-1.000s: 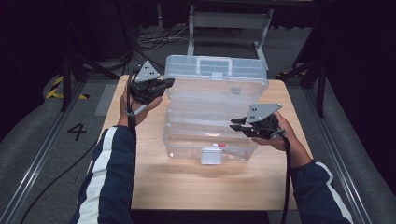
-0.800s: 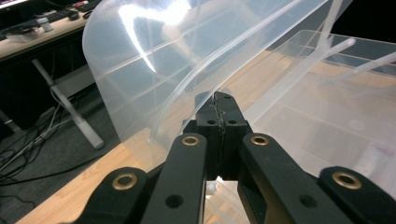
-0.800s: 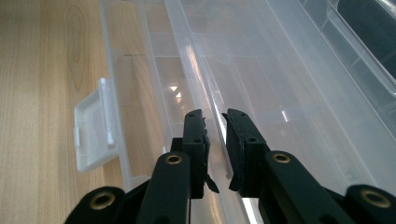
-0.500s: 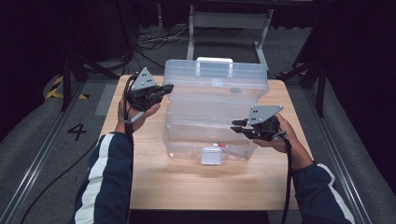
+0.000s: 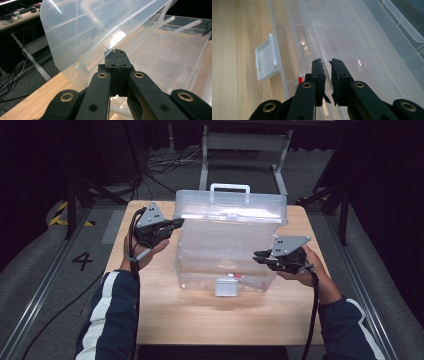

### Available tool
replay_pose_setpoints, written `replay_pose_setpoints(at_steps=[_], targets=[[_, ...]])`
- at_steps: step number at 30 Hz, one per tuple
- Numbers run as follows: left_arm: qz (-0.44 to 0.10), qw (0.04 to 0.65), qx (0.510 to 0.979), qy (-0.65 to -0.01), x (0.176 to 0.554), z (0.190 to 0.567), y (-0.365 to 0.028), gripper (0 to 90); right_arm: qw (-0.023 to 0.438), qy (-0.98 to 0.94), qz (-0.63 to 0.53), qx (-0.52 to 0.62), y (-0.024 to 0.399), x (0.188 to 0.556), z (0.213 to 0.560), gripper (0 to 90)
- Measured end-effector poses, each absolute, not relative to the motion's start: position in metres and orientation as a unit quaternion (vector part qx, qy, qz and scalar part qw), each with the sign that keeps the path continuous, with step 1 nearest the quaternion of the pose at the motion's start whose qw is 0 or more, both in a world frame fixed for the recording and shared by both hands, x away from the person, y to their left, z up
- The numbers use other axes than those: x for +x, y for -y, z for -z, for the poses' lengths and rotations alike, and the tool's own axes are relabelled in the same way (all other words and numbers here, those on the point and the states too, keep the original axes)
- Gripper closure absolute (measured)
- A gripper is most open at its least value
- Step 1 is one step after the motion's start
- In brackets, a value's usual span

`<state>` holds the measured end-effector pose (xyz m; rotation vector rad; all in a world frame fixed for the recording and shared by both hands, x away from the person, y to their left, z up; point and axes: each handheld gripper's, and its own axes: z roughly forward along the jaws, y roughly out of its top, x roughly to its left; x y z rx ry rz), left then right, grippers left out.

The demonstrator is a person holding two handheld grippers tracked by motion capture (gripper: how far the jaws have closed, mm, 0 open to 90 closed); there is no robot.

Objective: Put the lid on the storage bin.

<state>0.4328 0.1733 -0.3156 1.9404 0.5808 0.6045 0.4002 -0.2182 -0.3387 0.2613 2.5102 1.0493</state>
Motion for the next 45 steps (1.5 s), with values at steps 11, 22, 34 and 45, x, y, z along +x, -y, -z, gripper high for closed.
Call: replay_pose_setpoints(at_steps=[11, 22, 34, 45], targets=[[-0.247, 0.487, 0.805, -0.231, 0.424, 0.322, -0.175, 90.0, 0.213, -0.897, -0.374, 0.098, 0.226, 0.395, 0.341, 81.0], [-0.252, 0.478, 0.811, -0.222, 0.418, 0.329, -0.177, 90.0, 0.223, -0.898, -0.366, 0.097, 0.23, 0.39, 0.344, 80.2], [-0.263, 0.469, 0.816, -0.214, 0.409, 0.335, -0.177, 90.0, 0.231, -0.896, -0.366, 0.096, 0.229, 0.387, 0.347, 79.7], [-0.259, 0.464, 0.82, -0.215, 0.409, 0.344, -0.175, 90.0, 0.236, -0.895, -0.365, 0.101, 0.228, 0.391, 0.353, 79.4]])
